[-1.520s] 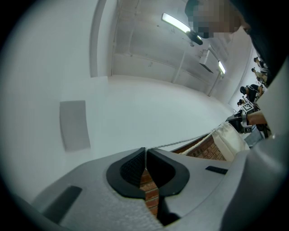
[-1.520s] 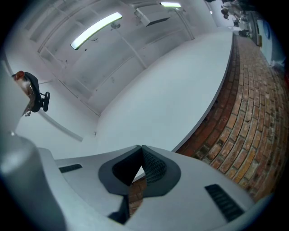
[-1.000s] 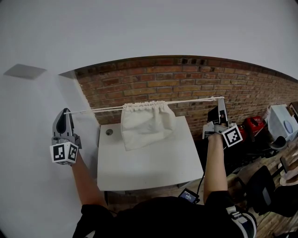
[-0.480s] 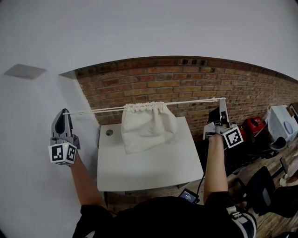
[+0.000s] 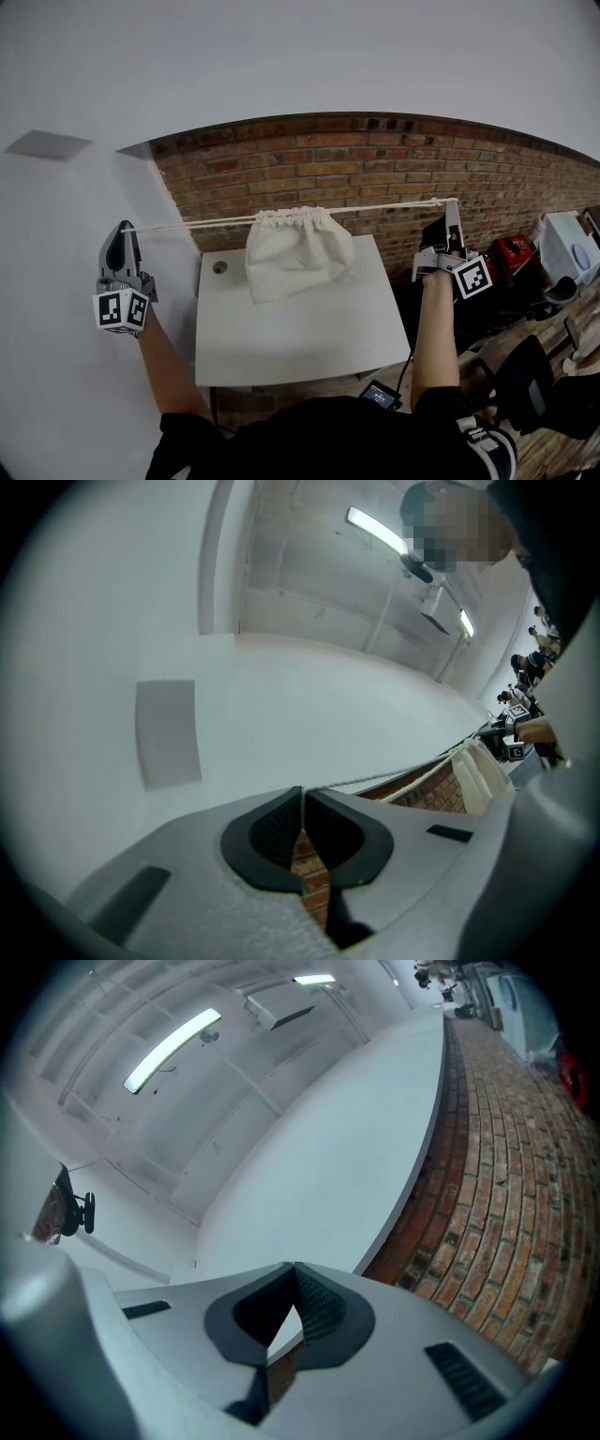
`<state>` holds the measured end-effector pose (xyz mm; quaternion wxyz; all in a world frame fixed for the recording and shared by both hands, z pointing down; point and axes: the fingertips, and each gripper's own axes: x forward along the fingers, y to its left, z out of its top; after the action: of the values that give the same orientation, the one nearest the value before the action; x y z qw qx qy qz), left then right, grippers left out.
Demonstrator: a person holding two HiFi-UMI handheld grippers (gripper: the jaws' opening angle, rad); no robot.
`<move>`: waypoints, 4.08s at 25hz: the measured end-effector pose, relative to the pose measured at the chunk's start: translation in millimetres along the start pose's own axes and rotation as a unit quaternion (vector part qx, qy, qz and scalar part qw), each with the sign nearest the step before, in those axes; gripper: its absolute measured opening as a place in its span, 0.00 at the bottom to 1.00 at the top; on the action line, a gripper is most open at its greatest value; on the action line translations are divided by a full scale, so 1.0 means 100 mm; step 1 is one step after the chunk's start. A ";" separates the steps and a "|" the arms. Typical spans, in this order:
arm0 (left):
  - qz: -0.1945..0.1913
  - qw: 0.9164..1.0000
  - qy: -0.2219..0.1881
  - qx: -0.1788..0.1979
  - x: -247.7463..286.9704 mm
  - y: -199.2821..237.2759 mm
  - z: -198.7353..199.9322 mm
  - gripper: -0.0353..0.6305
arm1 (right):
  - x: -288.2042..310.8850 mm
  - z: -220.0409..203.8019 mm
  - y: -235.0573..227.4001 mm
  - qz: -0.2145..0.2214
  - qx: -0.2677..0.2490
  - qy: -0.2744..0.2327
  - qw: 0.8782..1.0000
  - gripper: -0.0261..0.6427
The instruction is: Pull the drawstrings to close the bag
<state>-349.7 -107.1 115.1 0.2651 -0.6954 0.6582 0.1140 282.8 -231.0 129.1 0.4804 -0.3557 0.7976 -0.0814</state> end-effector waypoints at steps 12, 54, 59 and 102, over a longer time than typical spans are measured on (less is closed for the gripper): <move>0.004 1.000 0.000 -0.001 0.01 0.06 -0.05 0.08 | -0.05 0.06 -0.16 -0.017 0.018 -0.023 0.999 0.04; -0.043 0.998 0.017 -0.051 0.01 -0.02 0.07 0.08 | 0.09 0.21 0.04 0.056 -0.100 0.089 0.989 0.05; -0.052 0.996 0.014 -0.067 0.01 0.00 0.15 0.08 | 0.12 0.29 0.21 0.083 -0.121 0.104 0.984 0.05; -0.053 0.995 0.043 -0.076 -0.38 -0.59 0.29 0.08 | -0.39 0.52 0.13 0.140 -0.194 0.241 0.940 0.05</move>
<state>-290.4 -60.4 123.1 0.1888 -0.7518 0.6204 0.1198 330.8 -185.3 123.4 0.2015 -0.2968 0.9315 0.0595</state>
